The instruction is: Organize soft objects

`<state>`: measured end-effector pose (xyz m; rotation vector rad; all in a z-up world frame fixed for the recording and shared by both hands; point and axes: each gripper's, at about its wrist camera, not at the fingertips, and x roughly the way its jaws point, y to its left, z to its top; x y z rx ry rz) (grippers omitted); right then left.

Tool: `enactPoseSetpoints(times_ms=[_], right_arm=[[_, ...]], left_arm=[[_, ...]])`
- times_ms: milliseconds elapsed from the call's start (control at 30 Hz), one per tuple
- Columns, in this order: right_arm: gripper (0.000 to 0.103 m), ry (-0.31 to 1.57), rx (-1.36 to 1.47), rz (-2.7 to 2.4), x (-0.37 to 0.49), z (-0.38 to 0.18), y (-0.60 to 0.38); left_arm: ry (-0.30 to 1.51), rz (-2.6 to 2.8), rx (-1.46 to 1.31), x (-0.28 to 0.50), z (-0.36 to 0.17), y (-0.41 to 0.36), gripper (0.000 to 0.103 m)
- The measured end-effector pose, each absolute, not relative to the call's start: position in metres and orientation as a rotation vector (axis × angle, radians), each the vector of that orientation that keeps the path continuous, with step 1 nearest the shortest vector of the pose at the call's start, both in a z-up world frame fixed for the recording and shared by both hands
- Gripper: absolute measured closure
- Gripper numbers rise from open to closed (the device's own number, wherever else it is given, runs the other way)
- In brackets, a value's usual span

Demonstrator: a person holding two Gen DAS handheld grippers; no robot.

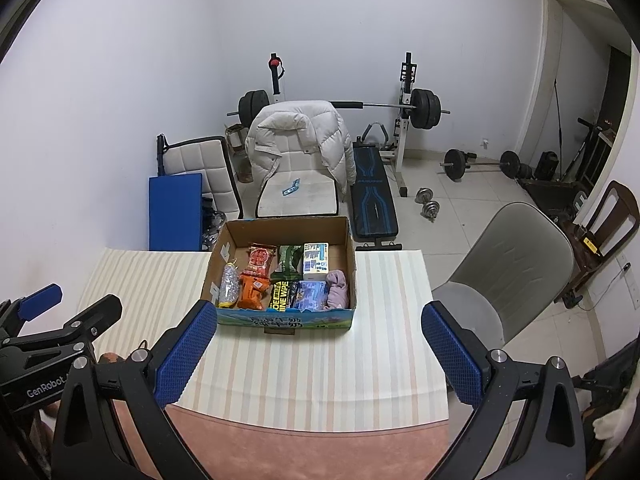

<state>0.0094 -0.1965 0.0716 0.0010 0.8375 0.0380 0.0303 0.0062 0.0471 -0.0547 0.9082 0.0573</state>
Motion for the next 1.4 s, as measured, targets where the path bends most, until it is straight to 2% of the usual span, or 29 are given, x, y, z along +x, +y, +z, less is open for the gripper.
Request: enactPoseSetpoints(times_ms=[1400], right_arm=[[0.0,0.828,-0.001,0.009,0.0051,0.0761,-0.1906]], left_arm=[[0.888,0.063,-0.068,0.0266,0.0484,0.0056,0.003]])
